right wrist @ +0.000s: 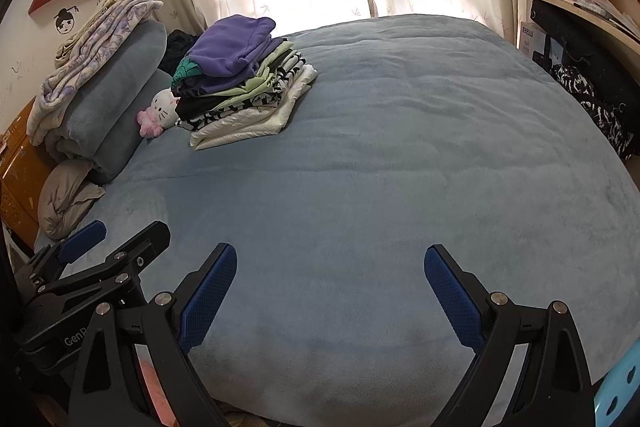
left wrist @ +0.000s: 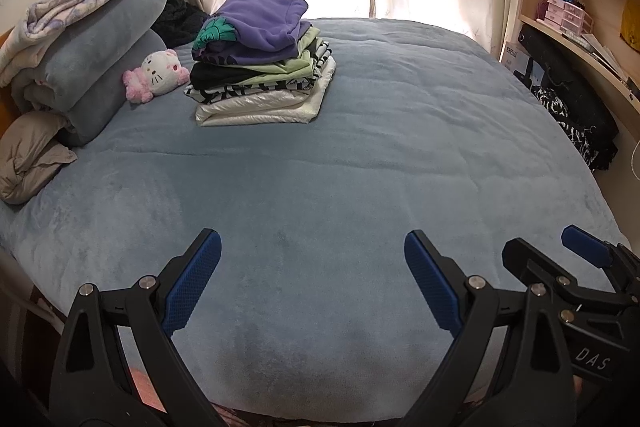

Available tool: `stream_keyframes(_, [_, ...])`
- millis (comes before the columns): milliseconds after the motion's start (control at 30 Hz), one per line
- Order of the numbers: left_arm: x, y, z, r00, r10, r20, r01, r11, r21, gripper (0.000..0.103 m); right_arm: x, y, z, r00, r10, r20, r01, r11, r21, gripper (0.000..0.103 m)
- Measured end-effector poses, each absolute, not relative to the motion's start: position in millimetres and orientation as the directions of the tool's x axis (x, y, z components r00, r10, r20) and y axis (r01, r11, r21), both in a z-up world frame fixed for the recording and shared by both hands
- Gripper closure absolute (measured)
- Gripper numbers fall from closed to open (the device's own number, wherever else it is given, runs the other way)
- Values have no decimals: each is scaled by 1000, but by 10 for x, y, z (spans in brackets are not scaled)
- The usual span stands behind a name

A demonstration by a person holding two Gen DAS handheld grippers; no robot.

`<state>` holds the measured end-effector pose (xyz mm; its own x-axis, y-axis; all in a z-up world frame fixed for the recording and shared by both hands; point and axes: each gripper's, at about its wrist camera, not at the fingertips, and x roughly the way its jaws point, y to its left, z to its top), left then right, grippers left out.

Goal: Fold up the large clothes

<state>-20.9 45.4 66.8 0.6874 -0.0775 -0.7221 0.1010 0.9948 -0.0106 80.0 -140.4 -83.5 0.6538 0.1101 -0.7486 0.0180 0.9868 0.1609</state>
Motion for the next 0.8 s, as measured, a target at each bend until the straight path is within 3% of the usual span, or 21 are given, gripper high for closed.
stream_keyframes(800, [-66,468,568,657,-77,-750,109,994,-7,11,873,-1331,-933,632,103,-768,33,987,159,7])
